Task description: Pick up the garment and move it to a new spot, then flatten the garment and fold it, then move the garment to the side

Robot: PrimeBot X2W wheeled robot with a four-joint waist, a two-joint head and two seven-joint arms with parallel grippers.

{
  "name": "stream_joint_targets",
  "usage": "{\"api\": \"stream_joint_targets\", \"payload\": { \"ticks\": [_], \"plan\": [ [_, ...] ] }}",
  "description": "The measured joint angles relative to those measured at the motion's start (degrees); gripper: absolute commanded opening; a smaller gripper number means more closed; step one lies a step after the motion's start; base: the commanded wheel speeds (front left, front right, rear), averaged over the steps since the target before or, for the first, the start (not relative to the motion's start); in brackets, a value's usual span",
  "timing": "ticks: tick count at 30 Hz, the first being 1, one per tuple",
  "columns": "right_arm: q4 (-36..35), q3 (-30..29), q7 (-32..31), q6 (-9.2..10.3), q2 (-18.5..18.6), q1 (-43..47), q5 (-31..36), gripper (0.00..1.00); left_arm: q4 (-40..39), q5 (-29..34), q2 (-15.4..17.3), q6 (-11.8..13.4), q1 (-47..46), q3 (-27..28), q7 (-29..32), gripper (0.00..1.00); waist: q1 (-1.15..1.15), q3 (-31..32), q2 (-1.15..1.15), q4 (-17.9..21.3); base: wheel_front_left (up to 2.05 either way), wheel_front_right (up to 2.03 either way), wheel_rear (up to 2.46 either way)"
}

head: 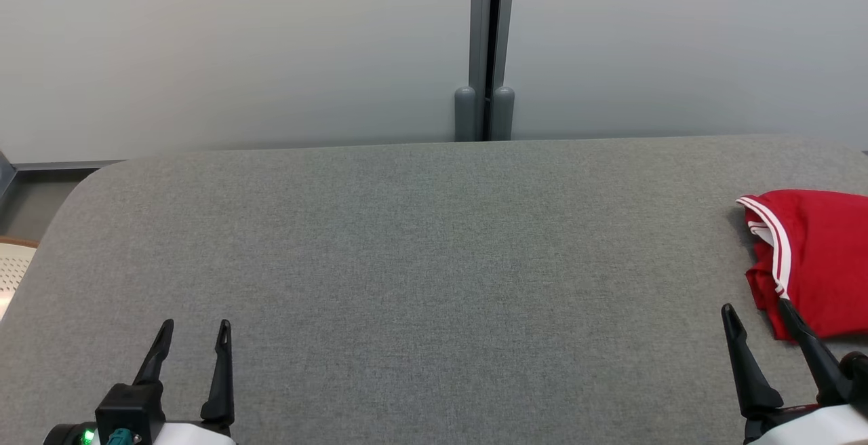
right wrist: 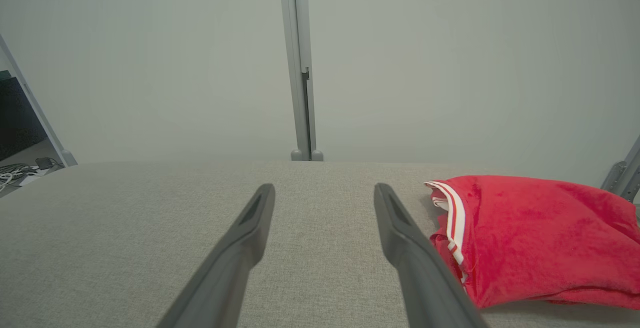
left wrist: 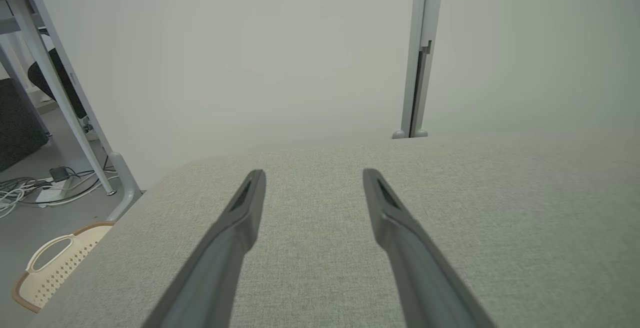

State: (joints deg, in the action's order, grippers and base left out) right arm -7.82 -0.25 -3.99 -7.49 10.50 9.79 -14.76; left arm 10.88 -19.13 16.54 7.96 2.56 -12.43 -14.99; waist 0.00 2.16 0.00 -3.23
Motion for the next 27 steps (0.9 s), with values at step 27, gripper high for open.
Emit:
{"api": "stream_joint_targets", "payload": {
  "ticks": [27],
  "plan": [
    [7.6,-0.5,-0.2,0.00,-2.5,-2.6,-20.8,0.00,2.7,-19.3,-5.0,-3.9,0.3,4.3,6.0,0.00,0.00,-0.4,0.00,0.5,0.00,0.00,0.00]
  ]
}}
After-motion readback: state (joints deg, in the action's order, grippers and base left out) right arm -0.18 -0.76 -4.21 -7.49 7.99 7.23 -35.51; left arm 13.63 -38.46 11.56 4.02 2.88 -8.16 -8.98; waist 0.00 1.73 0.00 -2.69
